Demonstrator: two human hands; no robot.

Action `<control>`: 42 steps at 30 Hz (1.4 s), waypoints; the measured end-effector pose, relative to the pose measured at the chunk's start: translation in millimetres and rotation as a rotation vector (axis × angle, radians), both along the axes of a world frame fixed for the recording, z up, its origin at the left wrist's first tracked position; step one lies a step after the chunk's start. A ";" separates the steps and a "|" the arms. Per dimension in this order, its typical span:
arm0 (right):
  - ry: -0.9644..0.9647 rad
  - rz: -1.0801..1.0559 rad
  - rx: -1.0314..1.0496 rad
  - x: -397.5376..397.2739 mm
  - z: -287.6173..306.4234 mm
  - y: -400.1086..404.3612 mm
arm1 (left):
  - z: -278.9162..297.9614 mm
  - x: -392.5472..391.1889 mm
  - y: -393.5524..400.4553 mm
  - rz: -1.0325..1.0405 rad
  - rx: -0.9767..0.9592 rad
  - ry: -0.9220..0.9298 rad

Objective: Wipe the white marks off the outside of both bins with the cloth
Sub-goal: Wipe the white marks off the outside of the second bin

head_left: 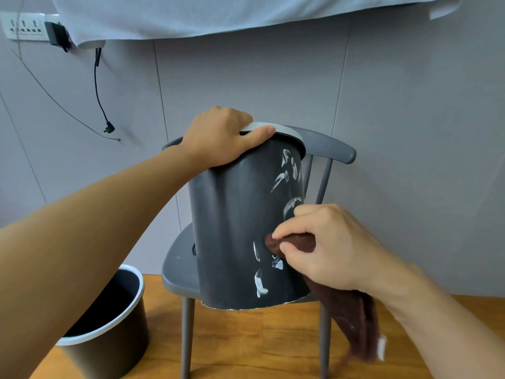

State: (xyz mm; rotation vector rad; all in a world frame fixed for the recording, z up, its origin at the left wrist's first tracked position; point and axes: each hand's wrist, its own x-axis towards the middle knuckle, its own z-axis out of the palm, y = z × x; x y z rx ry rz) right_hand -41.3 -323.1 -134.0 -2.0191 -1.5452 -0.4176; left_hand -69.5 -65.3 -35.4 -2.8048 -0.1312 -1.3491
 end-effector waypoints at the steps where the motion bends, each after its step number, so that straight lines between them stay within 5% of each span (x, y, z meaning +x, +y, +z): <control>1: -0.011 0.007 -0.040 -0.5 -0.4 -1.8 | 0.2 0.1 0.1 -0.001 -0.004 0.004; 8: -0.055 -0.065 0.282 -0.1 -5.5 4.0 | 3.0 2.9 -8.0 0.005 0.018 0.021; 14: -0.026 0.061 -0.056 -7.1 -12.5 -10.9 | 3.9 3.4 -10.5 0.009 0.030 0.028; 20: -0.039 -0.069 0.300 -7.7 -7.3 10.5 | 4.7 8.0 -14.3 0.018 0.042 0.031; 28: -0.019 0.090 -0.131 -14.6 -15.7 -1.6 | 5.3 10.5 -10.4 0.035 0.036 0.032; 36: -0.022 -0.005 0.248 -6.6 -17.6 13.0 | 6.7 7.4 -9.7 0.031 0.016 0.049; 42: 0.029 0.109 0.019 -16.3 -36.7 -4.1 | 7.1 7.4 -9.4 0.033 -0.006 0.065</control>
